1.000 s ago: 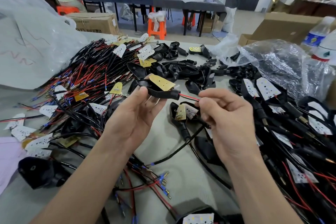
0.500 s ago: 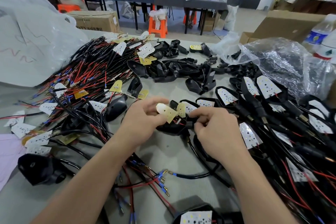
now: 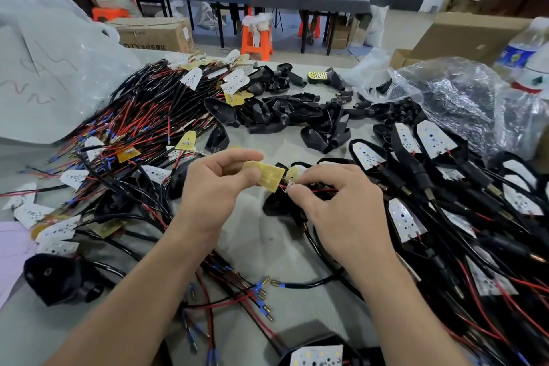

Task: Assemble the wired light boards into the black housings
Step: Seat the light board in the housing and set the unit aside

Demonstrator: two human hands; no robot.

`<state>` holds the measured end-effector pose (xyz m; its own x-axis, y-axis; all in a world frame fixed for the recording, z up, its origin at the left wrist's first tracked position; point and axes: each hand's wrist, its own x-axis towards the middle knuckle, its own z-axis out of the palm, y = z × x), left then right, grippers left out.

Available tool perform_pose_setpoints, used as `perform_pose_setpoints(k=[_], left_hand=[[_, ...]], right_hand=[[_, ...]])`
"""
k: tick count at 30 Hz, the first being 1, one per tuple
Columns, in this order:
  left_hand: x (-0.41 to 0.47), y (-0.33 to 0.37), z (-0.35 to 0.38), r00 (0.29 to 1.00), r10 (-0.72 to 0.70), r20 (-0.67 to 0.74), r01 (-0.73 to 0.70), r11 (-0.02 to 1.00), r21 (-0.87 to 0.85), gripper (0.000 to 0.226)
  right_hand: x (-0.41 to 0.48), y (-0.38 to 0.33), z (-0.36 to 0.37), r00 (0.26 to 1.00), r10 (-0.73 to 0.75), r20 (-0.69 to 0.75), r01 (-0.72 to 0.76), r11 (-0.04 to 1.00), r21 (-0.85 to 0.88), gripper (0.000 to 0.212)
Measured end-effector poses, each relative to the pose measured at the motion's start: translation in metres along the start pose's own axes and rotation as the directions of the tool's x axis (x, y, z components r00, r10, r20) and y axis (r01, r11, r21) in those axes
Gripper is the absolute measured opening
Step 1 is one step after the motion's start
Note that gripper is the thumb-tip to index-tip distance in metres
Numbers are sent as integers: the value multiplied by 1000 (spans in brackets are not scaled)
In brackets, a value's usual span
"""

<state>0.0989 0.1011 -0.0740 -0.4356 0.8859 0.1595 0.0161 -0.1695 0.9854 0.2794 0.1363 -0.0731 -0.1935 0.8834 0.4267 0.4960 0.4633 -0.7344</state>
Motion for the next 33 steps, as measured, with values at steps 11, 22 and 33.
perform_pose_setpoints(k=[11, 22, 33], left_hand=[[0, 2, -2, 994, -14, 112, 31, 988, -153, 25], [-3, 1, 3, 989, -65, 135, 96, 966, -239, 18], [-2, 5, -5, 899, -82, 429, 189, 959, -212, 15]], right_hand=[[-1, -3, -3, 993, 75, 86, -85, 989, 119, 18], [0, 0, 1, 999, 47, 4, -47, 986, 159, 17], [0, -2, -1, 992, -52, 118, 20, 965, 262, 15]])
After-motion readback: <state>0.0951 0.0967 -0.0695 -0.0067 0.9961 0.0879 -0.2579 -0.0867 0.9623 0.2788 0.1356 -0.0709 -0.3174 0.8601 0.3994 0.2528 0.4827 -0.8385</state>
